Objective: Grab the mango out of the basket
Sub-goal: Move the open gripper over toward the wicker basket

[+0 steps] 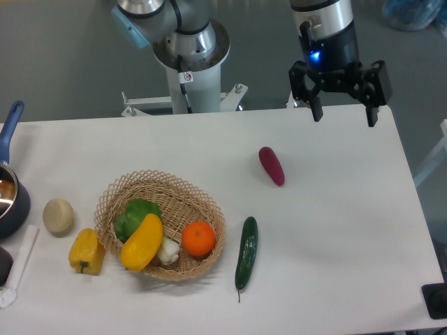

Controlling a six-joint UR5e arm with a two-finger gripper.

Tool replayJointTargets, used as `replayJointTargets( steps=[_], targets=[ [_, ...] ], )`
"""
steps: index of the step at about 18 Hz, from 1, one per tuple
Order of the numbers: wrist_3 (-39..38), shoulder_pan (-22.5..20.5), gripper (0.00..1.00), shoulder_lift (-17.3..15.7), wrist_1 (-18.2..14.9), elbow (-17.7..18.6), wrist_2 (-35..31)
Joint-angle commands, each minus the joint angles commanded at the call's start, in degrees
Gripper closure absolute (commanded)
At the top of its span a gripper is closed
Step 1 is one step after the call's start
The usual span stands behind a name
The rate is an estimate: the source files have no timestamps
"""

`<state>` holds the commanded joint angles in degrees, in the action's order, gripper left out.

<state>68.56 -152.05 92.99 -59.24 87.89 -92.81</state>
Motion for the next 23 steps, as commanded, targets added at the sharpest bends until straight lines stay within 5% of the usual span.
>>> replayJointTargets(
  steps=[11, 23],
  targets=[
    [-0.44, 0.35, 0.0, -0.44, 0.44, 2.63, 0.09],
    [-26.43, 4.3, 0.0, -2.02, 0.44, 6.24, 9.13]
  ],
)
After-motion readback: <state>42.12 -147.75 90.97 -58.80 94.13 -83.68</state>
